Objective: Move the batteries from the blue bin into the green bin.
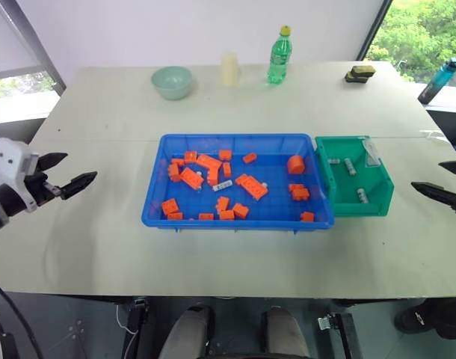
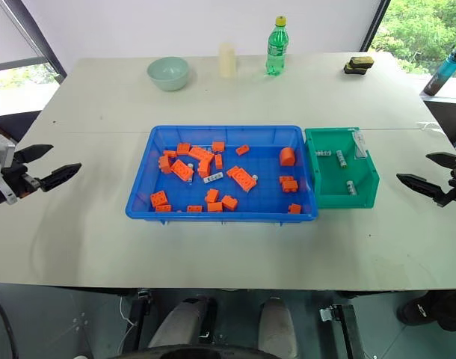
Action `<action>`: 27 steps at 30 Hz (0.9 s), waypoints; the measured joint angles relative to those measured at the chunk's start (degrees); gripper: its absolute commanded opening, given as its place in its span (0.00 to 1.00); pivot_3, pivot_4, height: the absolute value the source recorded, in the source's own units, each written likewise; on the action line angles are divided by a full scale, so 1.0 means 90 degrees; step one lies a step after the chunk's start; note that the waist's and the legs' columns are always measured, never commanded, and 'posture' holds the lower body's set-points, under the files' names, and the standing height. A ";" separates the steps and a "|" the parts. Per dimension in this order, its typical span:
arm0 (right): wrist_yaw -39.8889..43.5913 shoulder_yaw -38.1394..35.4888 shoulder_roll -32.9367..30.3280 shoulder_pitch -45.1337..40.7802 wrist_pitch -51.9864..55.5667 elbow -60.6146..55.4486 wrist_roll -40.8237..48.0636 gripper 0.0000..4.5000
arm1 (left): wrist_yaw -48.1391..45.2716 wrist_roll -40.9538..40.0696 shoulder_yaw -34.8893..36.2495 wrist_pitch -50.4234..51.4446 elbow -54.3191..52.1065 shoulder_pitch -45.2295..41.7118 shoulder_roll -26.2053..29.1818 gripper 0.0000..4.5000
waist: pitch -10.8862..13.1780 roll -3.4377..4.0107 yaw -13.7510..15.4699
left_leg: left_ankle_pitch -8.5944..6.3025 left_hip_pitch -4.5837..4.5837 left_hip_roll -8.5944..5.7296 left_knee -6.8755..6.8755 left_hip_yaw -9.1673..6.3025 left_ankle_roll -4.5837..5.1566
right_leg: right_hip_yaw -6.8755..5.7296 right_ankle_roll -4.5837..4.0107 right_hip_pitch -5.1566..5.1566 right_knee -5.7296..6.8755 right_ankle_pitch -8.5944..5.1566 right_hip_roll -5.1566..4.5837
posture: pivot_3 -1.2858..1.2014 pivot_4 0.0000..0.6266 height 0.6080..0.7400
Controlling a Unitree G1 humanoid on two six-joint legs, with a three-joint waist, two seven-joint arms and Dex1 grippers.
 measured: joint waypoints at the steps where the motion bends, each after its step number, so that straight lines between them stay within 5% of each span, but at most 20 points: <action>1: 0.0000 0.0000 0.0000 0.0000 0.0000 0.0000 0.0000 0.99 | 0.0005 0.0000 0.0000 -0.0001 0.0000 0.0000 0.0000 1.00 | 0.0000 0.0000 0.0000 | 0.0000 0.0000 0.0000 0.0000 0.0000 0.0000 | 0.0000 0.0000 0.0000 0.0000 0.0000 0.0000 | 0.52 0.24 0.90; 17: -0.0359 0.0138 0.0030 -0.0367 0.0252 -0.0007 -0.0047 0.99 | 0.0065 -0.0014 -0.0132 0.0118 -0.0216 -0.0174 -0.0173 1.00 | 0.0000 0.0000 -0.0002 | 0.0000 0.0000 0.0000 0.0002 0.0001 0.0000 | 0.0000 0.0000 -0.0001 0.0003 0.0000 0.0000 | 0.52 0.24 0.90; 27: -0.0214 0.0619 0.0358 -0.1264 0.1780 -0.2512 0.0669 0.99 | -0.0542 -0.1128 -0.0180 0.1585 -0.1818 -0.0021 -0.0088 1.00 | 0.0001 0.0002 -0.0019 | 0.0000 -0.0006 0.0004 0.0004 0.0000 0.0000 | 0.0001 0.0000 -0.0010 0.0009 0.0000 0.0000 | 0.52 0.24 0.90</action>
